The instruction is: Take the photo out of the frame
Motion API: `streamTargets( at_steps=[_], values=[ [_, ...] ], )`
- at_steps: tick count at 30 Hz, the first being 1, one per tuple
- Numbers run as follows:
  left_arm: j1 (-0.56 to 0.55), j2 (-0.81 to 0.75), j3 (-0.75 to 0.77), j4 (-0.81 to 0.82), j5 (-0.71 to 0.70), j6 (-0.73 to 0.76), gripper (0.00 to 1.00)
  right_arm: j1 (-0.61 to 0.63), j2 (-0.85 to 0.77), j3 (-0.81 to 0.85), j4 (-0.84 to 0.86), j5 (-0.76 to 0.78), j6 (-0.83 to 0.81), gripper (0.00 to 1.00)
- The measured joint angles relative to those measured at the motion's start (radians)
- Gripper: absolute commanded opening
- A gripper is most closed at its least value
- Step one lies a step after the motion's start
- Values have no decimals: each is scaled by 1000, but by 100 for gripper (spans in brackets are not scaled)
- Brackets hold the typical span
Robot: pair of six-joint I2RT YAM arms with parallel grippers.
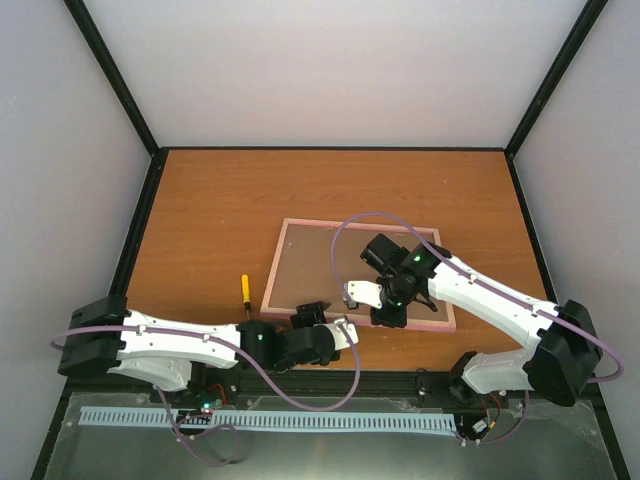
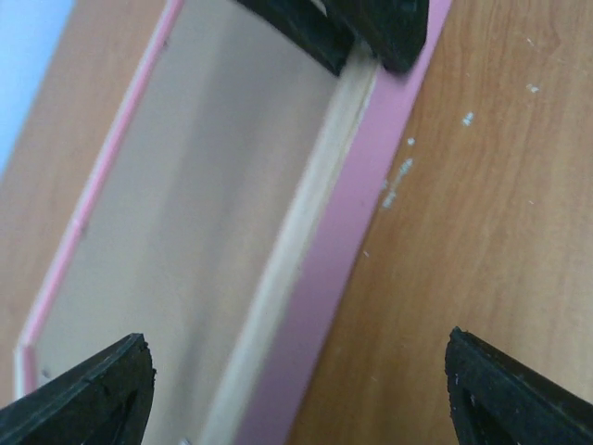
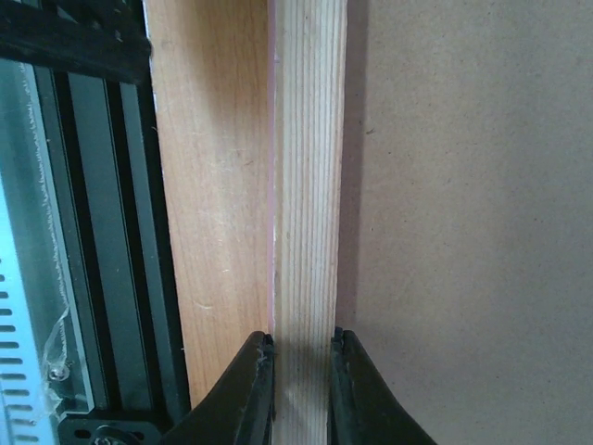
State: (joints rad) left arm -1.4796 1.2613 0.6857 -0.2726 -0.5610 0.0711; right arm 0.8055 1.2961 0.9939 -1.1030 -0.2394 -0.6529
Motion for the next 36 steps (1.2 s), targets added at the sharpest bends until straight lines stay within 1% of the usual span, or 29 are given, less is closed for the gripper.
streamTargets(
  at_steps=[3,5,8,12,17,21,27,28,29,31,32,33,35,36],
  values=[
    [-1,16,0,69,-37,130,82,0,1,7,-11,-12,3,3],
    [-2,48,3,108,-50,202,78,0,5,14,-17,-18,5,3],
    [-2,136,25,134,-63,282,70,0,11,26,-24,-27,10,3],
    [-3,215,38,161,-92,339,64,-1,13,34,-29,-35,18,3],
    [-2,264,46,222,-148,400,55,-2,14,38,-32,-53,26,3],
    [3,298,62,257,-183,440,44,-2,14,42,-34,-64,34,3],
    [9,316,85,282,-218,484,21,-3,14,47,-38,-74,43,3],
    [9,316,89,276,-216,494,15,-3,13,48,-40,-74,44,5],
    [9,317,94,261,-217,529,10,-3,12,53,-45,-74,45,9],
    [9,316,108,246,-229,536,3,-3,10,66,-56,-69,45,25],
    [13,315,119,232,-228,533,1,-3,8,74,-66,-61,46,34],
    [17,315,136,214,-224,530,1,-4,6,89,-78,-52,53,41],
    [30,316,167,176,-208,522,1,-10,-11,145,-90,-39,67,47],
    [38,316,184,151,-200,517,1,-22,-27,197,-100,-39,63,49]
  ],
)
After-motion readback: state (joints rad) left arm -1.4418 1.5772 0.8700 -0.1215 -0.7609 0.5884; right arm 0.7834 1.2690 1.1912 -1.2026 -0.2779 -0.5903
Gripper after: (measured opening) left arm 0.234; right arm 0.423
